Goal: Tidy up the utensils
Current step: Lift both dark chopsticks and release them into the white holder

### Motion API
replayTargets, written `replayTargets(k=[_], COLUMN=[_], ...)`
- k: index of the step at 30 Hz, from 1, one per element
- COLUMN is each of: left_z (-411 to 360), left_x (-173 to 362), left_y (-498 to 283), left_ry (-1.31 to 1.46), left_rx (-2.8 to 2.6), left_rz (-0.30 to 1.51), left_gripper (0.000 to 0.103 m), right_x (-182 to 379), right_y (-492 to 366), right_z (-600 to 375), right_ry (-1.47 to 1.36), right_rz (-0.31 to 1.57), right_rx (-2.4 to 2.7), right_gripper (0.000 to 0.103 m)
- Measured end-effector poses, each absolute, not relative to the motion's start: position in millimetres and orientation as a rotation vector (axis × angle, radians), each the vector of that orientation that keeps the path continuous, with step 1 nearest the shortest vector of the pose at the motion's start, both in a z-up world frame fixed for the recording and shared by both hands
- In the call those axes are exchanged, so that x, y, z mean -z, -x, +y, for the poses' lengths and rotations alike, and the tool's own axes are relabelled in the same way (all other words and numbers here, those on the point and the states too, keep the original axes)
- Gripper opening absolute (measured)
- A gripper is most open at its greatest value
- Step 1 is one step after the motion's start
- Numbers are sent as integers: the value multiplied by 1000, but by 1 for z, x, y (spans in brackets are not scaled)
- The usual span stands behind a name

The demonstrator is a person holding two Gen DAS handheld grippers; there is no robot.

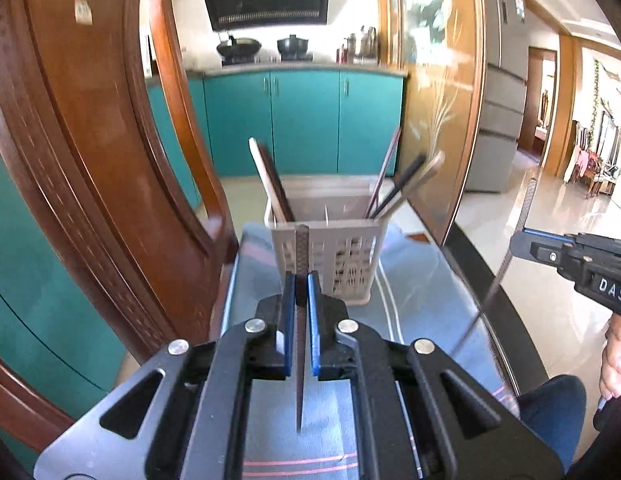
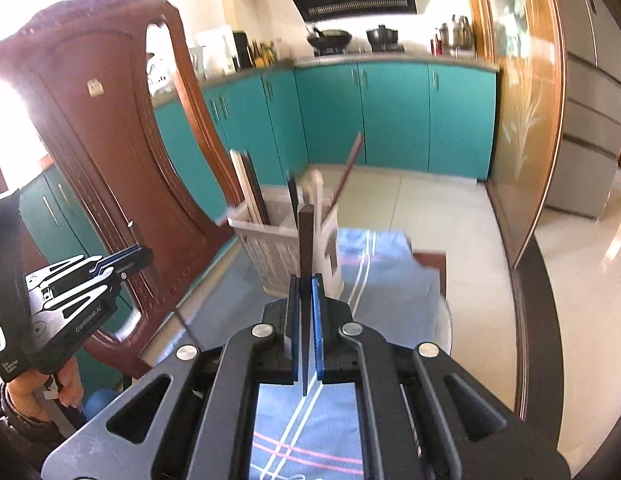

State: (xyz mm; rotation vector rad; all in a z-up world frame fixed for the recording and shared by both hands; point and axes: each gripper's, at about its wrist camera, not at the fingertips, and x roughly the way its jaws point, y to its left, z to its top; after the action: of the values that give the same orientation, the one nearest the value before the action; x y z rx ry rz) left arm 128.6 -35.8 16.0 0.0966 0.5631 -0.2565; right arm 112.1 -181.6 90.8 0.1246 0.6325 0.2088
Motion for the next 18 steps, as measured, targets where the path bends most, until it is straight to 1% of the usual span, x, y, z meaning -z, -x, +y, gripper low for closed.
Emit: replayTargets(k=[7, 18], left_z=[-26, -12], left_x=[-60, -135], left_y=[-139, -170], left_ry=[-92, -57], left_rx=[280, 283], left_rz=[498, 389], left_gripper=[7, 7], right_x=[-137, -170], right_y=[-130, -143], right_z=[-172, -160], right_ry=[-68, -28], right_rz=[550, 503], right_rx=[-209, -257], right_gripper=[7, 7])
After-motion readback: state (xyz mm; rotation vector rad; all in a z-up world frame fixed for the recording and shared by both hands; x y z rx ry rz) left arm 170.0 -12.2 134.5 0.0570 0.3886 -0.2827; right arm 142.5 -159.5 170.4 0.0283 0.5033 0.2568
